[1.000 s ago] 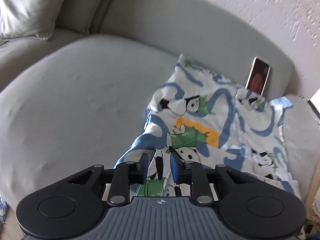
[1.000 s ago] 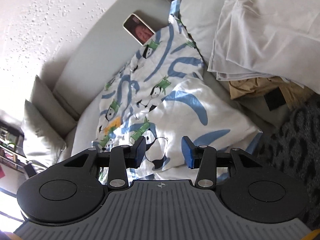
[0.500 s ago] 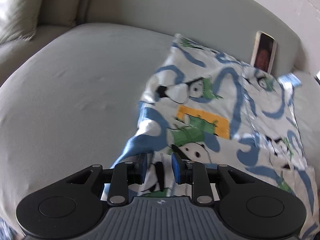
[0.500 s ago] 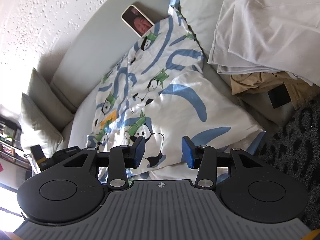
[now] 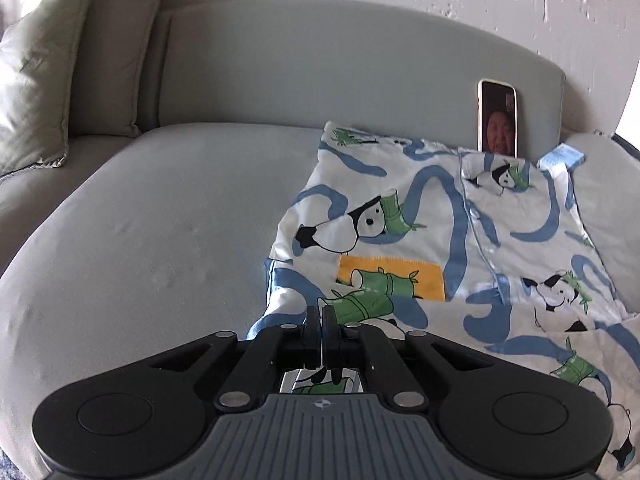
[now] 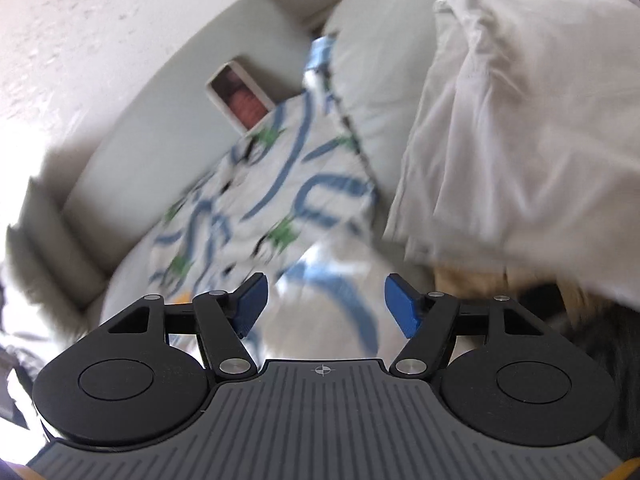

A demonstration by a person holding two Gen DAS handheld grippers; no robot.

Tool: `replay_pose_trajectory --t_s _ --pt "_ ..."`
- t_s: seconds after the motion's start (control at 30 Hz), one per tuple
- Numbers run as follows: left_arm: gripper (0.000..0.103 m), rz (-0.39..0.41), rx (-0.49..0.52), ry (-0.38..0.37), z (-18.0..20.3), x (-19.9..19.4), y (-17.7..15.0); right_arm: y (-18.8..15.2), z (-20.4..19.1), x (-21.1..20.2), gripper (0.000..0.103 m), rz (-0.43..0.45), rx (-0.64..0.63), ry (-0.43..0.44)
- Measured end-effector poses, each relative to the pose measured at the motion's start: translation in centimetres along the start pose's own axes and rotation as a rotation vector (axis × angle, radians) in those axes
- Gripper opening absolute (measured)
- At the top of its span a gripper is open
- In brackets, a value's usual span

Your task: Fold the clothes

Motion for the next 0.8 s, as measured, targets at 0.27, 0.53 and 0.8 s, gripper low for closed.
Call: replay_pose_trajectory --t_s 0.27,0.53,0.8 --pt "0.000 -0.012 -0.017 -0.010 0.0 0.6 -0.3 2.1 0.6 7.0 0.061 -0.047 0.023 -0.073" --pt "0.000 0.004 -0.016 -0.020 0.3 0.6 0.0 1.5 -0.9 10.2 0.031 -0.086 -0.103 -0.136" --pt "0.000 0.037 -0.019 0.025 -0.2 1.6 0.7 2.7 0.5 9.4 0.001 0.046 -0.256 -0.290"
Point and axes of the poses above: each gripper's, at about its wrist camera, not at the fingertips, and x roughly the way its jaws point, z to its right, y to its top, the point moved 10 cm from there along x, roughly the way its jaws point, and after that the axes turned 3 degrees about x, right-handed, at the moved point
